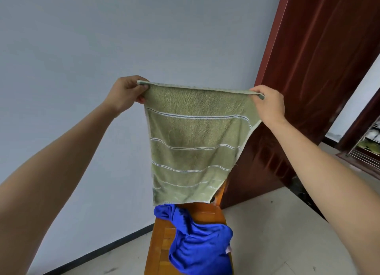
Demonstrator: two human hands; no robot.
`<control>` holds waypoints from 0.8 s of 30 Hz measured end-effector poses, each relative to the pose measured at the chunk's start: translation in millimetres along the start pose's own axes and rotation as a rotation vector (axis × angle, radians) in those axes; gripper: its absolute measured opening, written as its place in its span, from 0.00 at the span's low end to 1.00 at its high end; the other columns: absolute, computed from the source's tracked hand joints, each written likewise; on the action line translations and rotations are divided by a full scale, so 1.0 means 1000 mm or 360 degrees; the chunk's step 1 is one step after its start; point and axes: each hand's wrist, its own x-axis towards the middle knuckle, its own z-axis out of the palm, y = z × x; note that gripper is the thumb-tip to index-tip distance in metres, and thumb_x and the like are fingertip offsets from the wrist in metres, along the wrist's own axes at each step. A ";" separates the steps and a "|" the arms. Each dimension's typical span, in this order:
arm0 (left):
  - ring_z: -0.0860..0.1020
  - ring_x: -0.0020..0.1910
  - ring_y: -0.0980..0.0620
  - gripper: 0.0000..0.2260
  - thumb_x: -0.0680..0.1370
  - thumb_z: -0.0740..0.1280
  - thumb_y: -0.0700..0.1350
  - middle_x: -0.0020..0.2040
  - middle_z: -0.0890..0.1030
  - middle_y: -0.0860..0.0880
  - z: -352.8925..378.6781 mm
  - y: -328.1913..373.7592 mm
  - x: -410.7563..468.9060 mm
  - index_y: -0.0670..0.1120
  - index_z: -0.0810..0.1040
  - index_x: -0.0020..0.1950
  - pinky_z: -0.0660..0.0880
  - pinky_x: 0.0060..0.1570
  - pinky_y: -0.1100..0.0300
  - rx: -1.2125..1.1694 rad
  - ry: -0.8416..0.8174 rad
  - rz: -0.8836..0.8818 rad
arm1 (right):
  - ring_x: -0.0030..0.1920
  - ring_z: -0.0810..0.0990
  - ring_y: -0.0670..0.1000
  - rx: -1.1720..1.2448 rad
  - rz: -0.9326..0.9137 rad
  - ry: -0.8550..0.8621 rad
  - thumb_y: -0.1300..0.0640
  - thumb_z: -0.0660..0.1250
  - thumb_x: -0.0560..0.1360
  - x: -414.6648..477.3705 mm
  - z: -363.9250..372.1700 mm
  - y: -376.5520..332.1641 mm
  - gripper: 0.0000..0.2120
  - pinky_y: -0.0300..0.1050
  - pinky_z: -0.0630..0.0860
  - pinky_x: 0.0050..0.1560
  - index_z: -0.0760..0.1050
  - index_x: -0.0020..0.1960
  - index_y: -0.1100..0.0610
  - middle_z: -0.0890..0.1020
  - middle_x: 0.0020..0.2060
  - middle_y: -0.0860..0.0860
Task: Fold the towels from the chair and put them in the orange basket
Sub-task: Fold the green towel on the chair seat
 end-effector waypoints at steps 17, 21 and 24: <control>0.77 0.32 0.63 0.13 0.79 0.59 0.35 0.37 0.77 0.51 0.018 -0.004 0.016 0.49 0.76 0.41 0.77 0.45 0.66 0.0079 0.0122 -0.0123 | 0.57 0.78 0.54 -0.0071 -0.0027 -0.0018 0.55 0.65 0.75 0.026 0.011 0.012 0.10 0.49 0.72 0.55 0.80 0.55 0.54 0.82 0.54 0.51; 0.77 0.34 0.63 0.13 0.79 0.59 0.35 0.37 0.77 0.53 0.015 0.031 0.004 0.50 0.76 0.41 0.78 0.46 0.65 0.0090 0.0175 -0.0037 | 0.43 0.79 0.42 0.0223 -0.0132 -0.0031 0.57 0.69 0.72 0.038 -0.006 0.021 0.09 0.46 0.74 0.50 0.82 0.51 0.58 0.83 0.42 0.46; 0.77 0.31 0.62 0.13 0.79 0.59 0.34 0.34 0.77 0.54 0.014 0.057 -0.034 0.49 0.76 0.41 0.77 0.40 0.68 0.0125 0.0215 -0.0021 | 0.33 0.75 0.33 0.0508 -0.0217 -0.0326 0.61 0.71 0.71 0.033 -0.026 0.023 0.09 0.30 0.71 0.42 0.80 0.51 0.58 0.81 0.30 0.36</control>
